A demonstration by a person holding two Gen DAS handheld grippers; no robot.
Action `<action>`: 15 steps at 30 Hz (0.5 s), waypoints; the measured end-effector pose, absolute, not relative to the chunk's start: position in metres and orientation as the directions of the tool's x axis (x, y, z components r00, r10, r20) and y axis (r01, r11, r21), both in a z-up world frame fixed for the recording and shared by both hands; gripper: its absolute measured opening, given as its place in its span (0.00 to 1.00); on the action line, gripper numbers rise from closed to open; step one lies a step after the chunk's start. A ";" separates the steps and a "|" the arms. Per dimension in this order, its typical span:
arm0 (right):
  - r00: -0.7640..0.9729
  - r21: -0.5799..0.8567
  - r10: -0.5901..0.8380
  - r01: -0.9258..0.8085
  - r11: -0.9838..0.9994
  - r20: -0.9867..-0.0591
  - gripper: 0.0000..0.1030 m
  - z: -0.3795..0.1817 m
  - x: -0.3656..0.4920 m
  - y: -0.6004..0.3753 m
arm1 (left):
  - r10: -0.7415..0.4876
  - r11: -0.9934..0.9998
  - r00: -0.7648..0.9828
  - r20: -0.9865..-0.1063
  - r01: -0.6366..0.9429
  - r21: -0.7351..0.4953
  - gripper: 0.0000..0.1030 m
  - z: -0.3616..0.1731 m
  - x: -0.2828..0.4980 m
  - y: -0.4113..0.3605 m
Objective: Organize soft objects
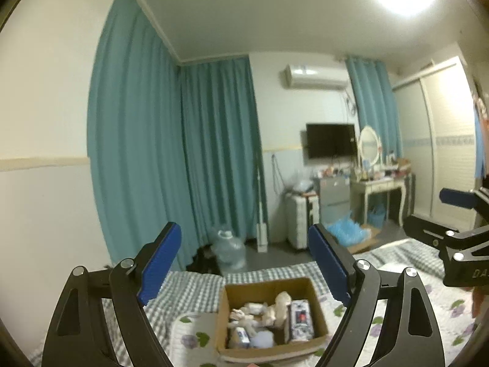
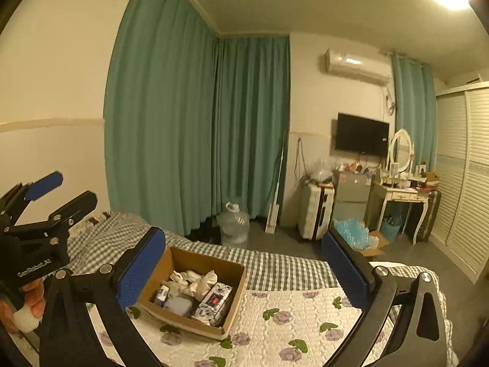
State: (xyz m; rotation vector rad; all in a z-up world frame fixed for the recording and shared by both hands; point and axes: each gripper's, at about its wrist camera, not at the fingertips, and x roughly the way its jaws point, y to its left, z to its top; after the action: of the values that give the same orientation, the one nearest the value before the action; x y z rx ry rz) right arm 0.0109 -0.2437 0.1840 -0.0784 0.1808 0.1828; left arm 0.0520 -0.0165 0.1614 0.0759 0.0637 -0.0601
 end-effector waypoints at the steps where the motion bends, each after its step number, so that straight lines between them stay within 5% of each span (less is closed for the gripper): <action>1: 0.969 -0.066 0.170 -0.184 0.981 -0.177 1.00 0.180 0.001 -0.241 | -0.068 0.996 0.996 -0.062 0.072 0.060 0.84 0.161 0.044 -0.012; 8: 0.953 -0.001 0.212 -0.218 0.976 -0.218 1.00 0.116 0.002 -0.222 | -0.034 0.999 0.997 -0.076 0.035 0.009 0.84 0.121 0.025 0.005; 15: 0.925 -0.010 0.211 -0.225 0.974 -0.316 1.00 0.022 0.036 -0.196 | 0.028 0.999 0.977 -0.210 -0.019 0.042 0.84 0.034 0.053 0.010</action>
State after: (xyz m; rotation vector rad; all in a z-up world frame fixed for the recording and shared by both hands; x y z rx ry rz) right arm 0.0364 -0.1964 0.0223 -0.0466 0.3192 0.2236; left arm 0.0532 0.0100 0.0344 0.0400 0.2124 0.0239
